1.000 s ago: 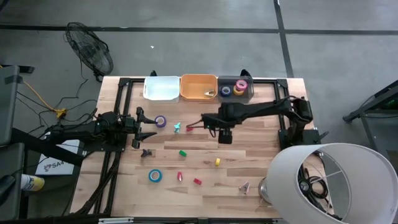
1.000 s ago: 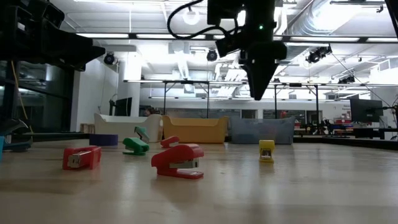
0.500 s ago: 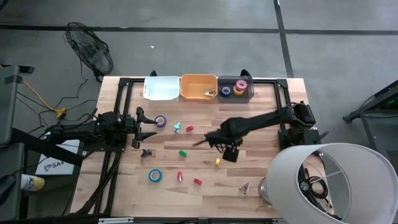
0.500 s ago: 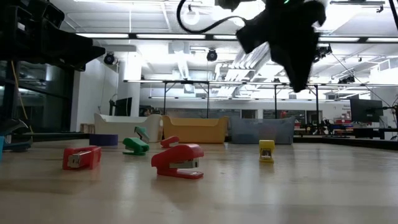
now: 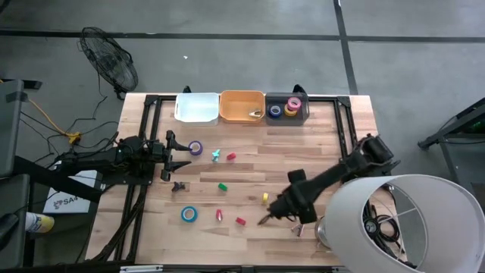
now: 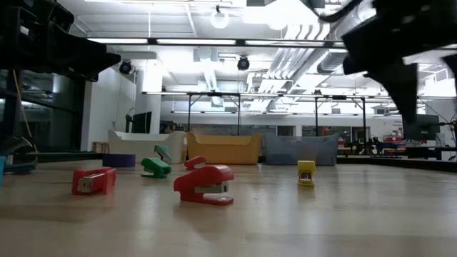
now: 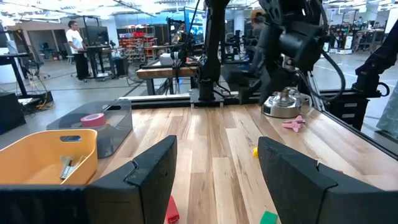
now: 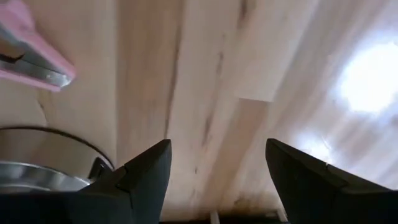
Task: Pick and place Stapler, Stapler remover, tape
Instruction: Put the pink staple remover into the orange bin
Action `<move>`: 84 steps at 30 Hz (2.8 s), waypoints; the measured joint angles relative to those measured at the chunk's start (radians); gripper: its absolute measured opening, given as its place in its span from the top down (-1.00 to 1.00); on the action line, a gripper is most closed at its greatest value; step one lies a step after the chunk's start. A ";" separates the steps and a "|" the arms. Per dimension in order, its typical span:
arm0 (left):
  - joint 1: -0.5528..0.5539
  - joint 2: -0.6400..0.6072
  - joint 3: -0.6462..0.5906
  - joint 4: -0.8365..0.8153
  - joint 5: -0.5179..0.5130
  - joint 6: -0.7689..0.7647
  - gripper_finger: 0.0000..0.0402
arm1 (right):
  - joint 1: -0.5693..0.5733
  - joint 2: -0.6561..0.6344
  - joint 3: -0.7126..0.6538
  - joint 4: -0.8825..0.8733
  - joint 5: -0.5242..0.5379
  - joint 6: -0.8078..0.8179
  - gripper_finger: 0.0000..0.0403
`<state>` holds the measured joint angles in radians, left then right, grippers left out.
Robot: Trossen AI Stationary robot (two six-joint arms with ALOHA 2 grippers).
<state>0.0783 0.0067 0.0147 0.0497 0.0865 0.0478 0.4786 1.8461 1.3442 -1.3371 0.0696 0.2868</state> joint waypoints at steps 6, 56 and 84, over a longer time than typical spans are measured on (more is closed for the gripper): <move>0.000 0.000 0.000 0.000 -0.003 0.000 -0.10 | 0.095 -0.126 -0.171 0.192 -0.042 -0.039 -0.25; 0.000 0.000 0.000 0.000 0.001 0.000 -0.10 | 0.233 -0.253 -0.612 1.073 -0.097 -0.451 -0.22; 0.000 0.000 0.000 -0.001 0.000 0.000 -0.10 | 0.173 -0.208 -0.613 1.161 -0.126 -0.499 0.16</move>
<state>0.0780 0.0067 0.0145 0.0486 0.0860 0.0477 0.6521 1.6379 0.7307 -0.1765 -0.0566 -0.2122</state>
